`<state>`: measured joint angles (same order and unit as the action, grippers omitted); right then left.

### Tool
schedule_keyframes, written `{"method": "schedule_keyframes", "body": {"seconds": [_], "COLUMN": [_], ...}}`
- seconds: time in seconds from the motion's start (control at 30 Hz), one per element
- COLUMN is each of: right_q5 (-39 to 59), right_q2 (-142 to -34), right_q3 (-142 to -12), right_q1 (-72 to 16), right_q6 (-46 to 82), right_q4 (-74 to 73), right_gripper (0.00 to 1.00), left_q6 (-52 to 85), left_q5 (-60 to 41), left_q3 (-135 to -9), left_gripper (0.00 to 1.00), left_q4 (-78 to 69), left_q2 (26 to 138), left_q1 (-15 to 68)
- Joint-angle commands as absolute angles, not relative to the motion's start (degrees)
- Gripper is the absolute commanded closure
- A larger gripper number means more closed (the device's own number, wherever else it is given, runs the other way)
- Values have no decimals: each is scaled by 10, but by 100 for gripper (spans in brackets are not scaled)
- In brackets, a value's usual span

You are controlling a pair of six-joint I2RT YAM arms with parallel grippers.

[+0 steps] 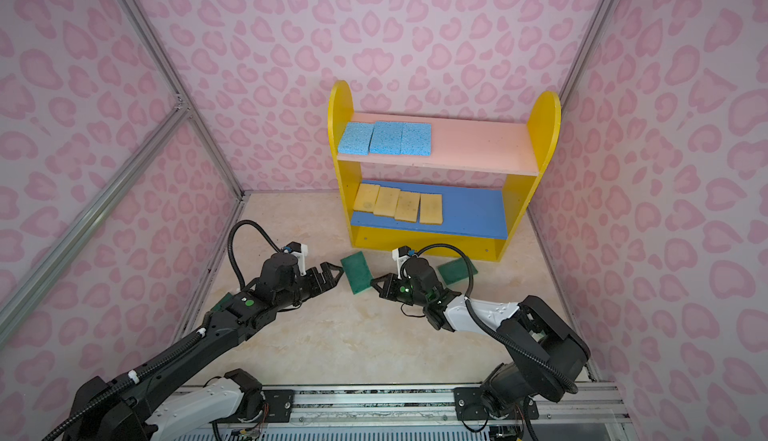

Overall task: Place and organize the cleaning sponges onto the shelf
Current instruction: 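Carry the green sponge with the right gripper into the shelf's bottom compartment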

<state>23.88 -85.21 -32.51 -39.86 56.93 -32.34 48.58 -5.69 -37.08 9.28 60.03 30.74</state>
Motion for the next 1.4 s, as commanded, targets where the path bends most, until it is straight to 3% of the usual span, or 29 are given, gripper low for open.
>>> {"method": "schedule_keyframes", "body": {"seconds": [0.0, 0.23, 0.47, 0.67, 0.97, 1.37], "right_q5": [188, 169, 182, 173, 143, 124], "right_q2": [-856, -902, -1027, -1109, -1188, -1222], "right_q3": [-300, -284, -310, -355, -406, -481], "right_q1": [-391, -358, -333, -330, -318, -313], "right_q6": [618, 674, 758, 785, 830, 812], "right_q4": [-427, -512, -658, -701, -728, -641], "right_gripper": [100, 100, 100, 100, 100, 100], "left_q6": [484, 470, 453, 441, 426, 411], "left_q5": [-31, -11, -12, -33, -47, -50], "left_q3": [-360, -337, -307, -283, -270, -274], "left_gripper": [2, 2, 2, 2, 2, 2], "left_q4": [105, 123, 135, 140, 142, 142], "left_q2": [589, 560, 529, 513, 504, 516], "left_q1": [308, 305, 286, 257, 239, 232]}}
